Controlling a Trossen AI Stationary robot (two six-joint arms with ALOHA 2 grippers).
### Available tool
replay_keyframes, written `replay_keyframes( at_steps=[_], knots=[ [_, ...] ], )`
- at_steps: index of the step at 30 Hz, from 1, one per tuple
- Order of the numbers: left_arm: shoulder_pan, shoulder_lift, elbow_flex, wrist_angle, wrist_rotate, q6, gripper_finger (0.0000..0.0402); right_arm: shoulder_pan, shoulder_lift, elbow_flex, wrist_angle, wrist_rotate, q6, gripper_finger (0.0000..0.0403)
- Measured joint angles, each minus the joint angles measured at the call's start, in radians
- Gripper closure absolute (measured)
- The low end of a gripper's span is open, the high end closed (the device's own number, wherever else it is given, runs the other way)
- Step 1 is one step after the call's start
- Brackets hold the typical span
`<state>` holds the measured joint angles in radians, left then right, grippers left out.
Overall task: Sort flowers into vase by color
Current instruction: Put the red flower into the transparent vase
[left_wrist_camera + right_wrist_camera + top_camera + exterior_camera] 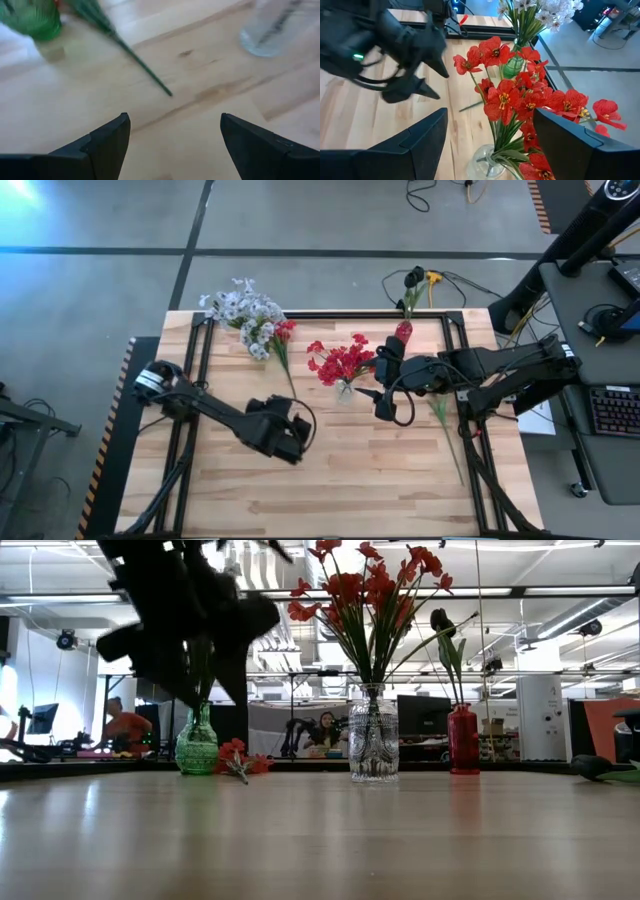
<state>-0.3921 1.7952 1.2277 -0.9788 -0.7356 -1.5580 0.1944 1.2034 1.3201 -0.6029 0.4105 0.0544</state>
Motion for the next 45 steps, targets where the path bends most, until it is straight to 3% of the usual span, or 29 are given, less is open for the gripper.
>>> replay_keyframes(
  at_steps=[7, 20, 33, 40, 45],
  knots=[
    [0.114, -0.006, -0.127, 0.203, 0.059, -0.018, 0.0111, 0.0, 0.0, 0.0, -0.001, 0.0, -0.002, 0.0115],
    [0.207, 0.006, -0.16, 0.266, -0.001, 0.031, 0.0111, 0.0, 0.001, 0.0, -0.015, 0.0, -0.002, 0.0112],
    [0.287, 0.134, -0.164, 0.309, -0.015, 0.058, 0.0112, 0.0, 0.001, 0.0, -0.018, 0.0, -0.003, 0.0113],
    [0.313, 0.184, -0.164, 0.401, -0.023, 0.099, 0.0137, 0.0, 0.001, 0.0, -0.018, 0.0, -0.003, 0.0112],
    [0.332, 0.191, -0.161, 0.44, -0.004, 0.125, 0.0177, 0.0, 0.001, 0.0, -0.02, 0.0, -0.003, 0.0117]
  ],
)
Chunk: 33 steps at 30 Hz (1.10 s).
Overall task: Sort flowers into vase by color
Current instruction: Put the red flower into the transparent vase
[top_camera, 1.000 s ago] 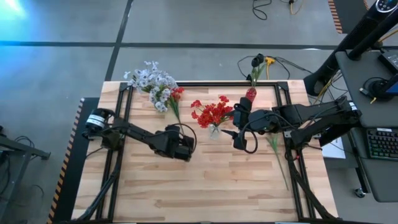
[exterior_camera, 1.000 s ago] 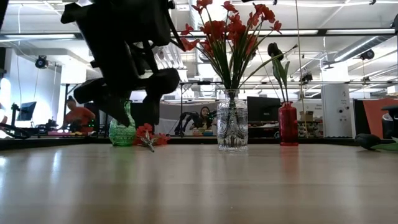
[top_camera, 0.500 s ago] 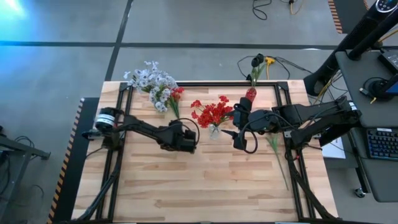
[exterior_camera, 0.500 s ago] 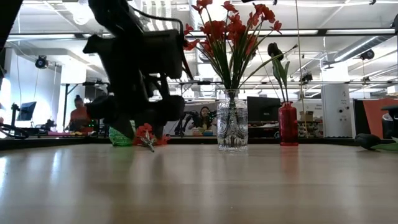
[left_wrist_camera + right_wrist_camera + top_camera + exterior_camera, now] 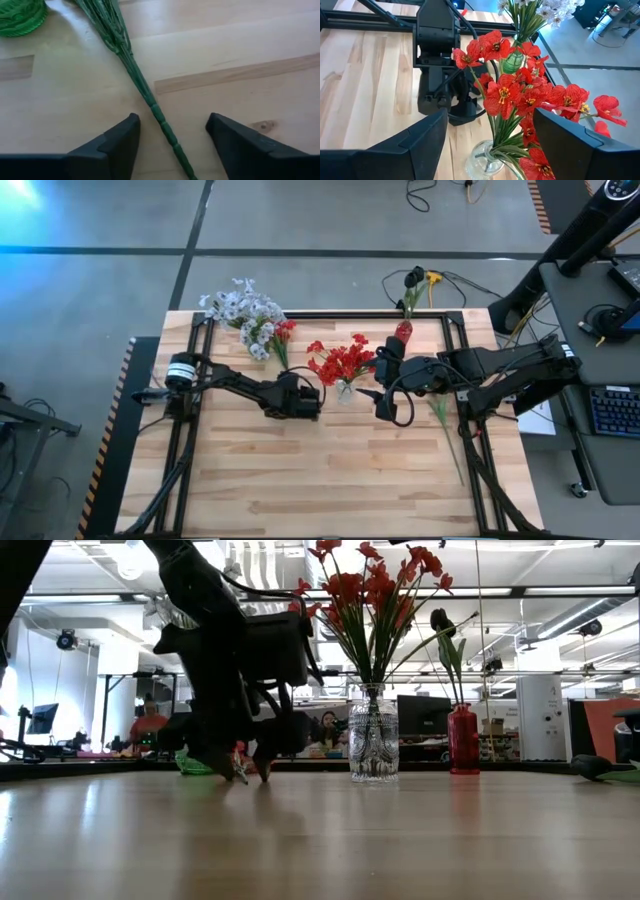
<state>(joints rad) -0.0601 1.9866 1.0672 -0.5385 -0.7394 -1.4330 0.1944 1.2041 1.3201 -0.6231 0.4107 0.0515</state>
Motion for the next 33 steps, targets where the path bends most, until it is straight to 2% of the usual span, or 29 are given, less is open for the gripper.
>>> replay_keyframes(
  at_steps=[12, 17, 21, 33],
  knots=[
    [0.001, -0.01, -0.001, -0.021, 0.031, -0.013, 0.033, 0.0, 0.0, 0.0, -0.001, 0.0, 0.001, 0.0115],
    [-0.006, -0.01, -0.001, -0.033, 0.045, -0.015, 0.0379, 0.0, 0.0, 0.0, -0.001, 0.0, 0.001, 0.0119],
    [-0.01, -0.01, -0.001, -0.038, 0.05, -0.015, 0.0397, 0.0, 0.0, 0.0, -0.002, 0.0, 0.005, 0.0116],
    [-0.067, -0.031, 0.01, -0.104, 0.089, 0.008, 0.04, 0.0, 0.0, 0.0, -0.018, 0.0, 0.017, 0.0121]
  ],
)
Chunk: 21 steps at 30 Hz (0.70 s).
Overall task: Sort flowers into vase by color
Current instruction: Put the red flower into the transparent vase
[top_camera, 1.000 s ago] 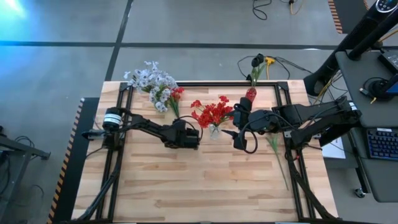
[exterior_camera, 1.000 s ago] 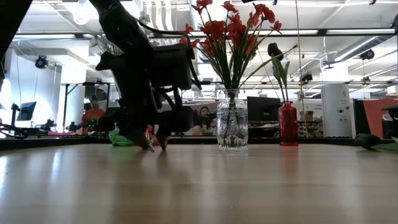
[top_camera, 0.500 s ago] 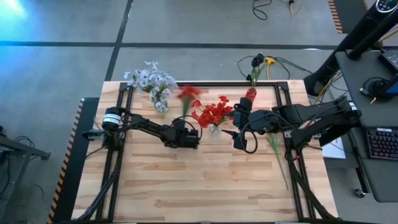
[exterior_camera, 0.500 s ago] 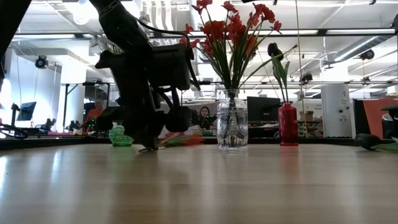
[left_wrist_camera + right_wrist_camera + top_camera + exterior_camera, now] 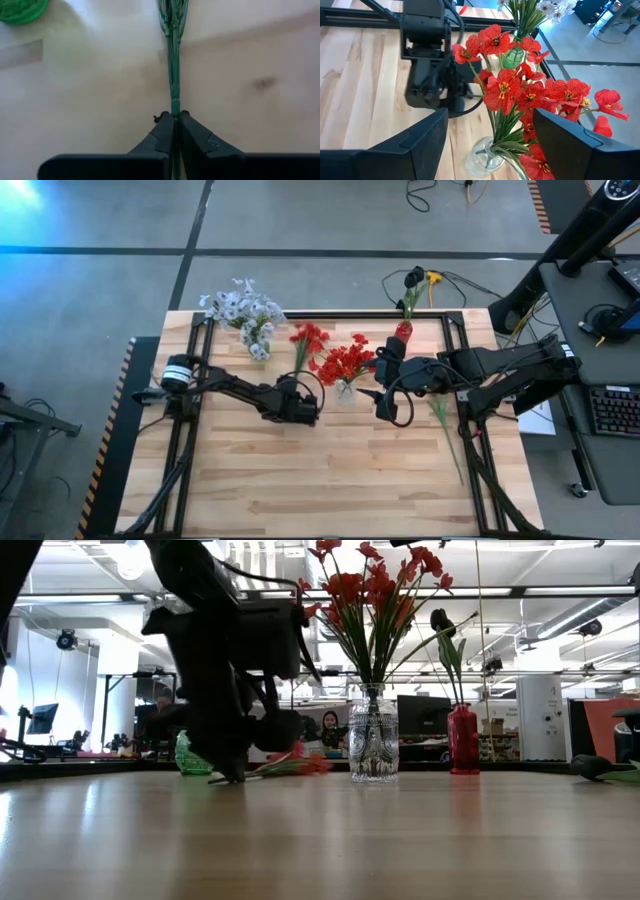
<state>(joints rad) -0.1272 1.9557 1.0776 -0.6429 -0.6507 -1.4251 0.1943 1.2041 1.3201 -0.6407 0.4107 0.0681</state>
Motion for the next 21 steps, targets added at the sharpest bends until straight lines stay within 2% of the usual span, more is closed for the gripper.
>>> replay_keyframes(
  at_steps=[11, 21],
  knots=[
    [-0.088, -0.007, 0.085, -0.3, 0.133, 0.03, 0.0401, 0.0, 0.0, 0.0, 0.001, 0.0, 0.011, 0.0122],
    [-0.209, -0.105, 0.085, -0.361, 0.201, 0.115, 0.0402, 0.0, 0.0, 0.0, 0.001, 0.0, 0.01, 0.0116]
  ],
)
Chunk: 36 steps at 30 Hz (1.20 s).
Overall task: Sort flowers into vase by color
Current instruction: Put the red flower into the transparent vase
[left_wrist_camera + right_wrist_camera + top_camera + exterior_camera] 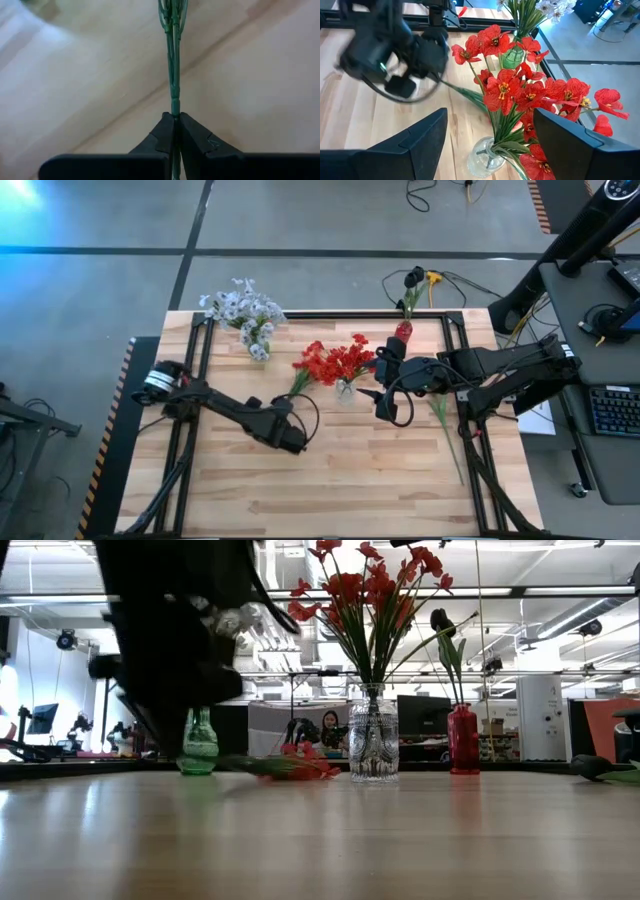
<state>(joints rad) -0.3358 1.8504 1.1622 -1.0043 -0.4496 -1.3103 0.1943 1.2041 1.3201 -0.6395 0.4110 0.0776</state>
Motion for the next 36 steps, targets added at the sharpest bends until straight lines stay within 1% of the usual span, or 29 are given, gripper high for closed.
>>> replay_keyframes(
  at_steps=[3, 7, 11, 15, 18, 23, 26, 27, 29, 30, 32, 36],
  knots=[
    [-0.043, -0.063, 0.0, -0.062, 0.001, -0.031, 0.0401, 0.0, 0.0, 0.0, 0.0, 0.0, -0.001, 0.0119],
    [-0.108, -0.149, 0.0, -0.131, -0.008, -0.115, 0.0401, 0.0, 0.0, 0.0, 0.0, 0.0, -0.002, 0.0124],
    [-0.183, -0.214, 0.0, -0.152, -0.053, -0.188, 0.0401, 0.0, 0.0, 0.0, 0.0, 0.0, -0.003, 0.0124],
    [-0.249, -0.247, 0.001, -0.148, -0.069, -0.195, 0.0401, 0.0, -0.004, 0.004, -0.003, 0.0, -0.008, 0.012],
    [-0.288, -0.256, 0.001, -0.152, -0.08, -0.208, 0.0401, 0.0, -0.008, 0.036, -0.017, 0.0, 0.001, 0.012],
    [-0.36, -0.276, 0.003, -0.229, -0.054, -0.286, 0.0401, 0.004, -0.02, 0.079, -0.021, 0.0, 0.0, 0.0126],
    [-0.425, -0.298, 0.026, -0.238, -0.066, -0.304, 0.0401, 0.007, -0.02, 0.093, -0.022, -0.001, 0.0, 0.0126],
    [-0.452, -0.307, 0.037, -0.245, -0.088, -0.308, 0.0401, 0.007, -0.02, 0.096, -0.021, -0.007, 0.0, 0.0126],
    [-0.51, -0.323, 0.051, -0.256, -0.181, -0.292, 0.0401, 0.01, -0.02, 0.096, -0.007, -0.048, 0.001, 0.0123],
    [-0.543, -0.329, 0.059, -0.254, -0.237, -0.262, 0.0401, 0.014, -0.02, 0.095, 0.003, -0.072, 0.001, 0.0121],
    [-0.606, -0.336, 0.07, -0.254, -0.318, -0.213, 0.0401, 0.034, -0.02, 0.085, 0.043, -0.106, 0.008, 0.0117],
    [-0.713, -0.355, 0.075, -0.27, -0.438, -0.201, 0.0401, 0.095, -0.021, 0.082, 0.123, -0.092, 0.008, 0.0111]
  ],
)
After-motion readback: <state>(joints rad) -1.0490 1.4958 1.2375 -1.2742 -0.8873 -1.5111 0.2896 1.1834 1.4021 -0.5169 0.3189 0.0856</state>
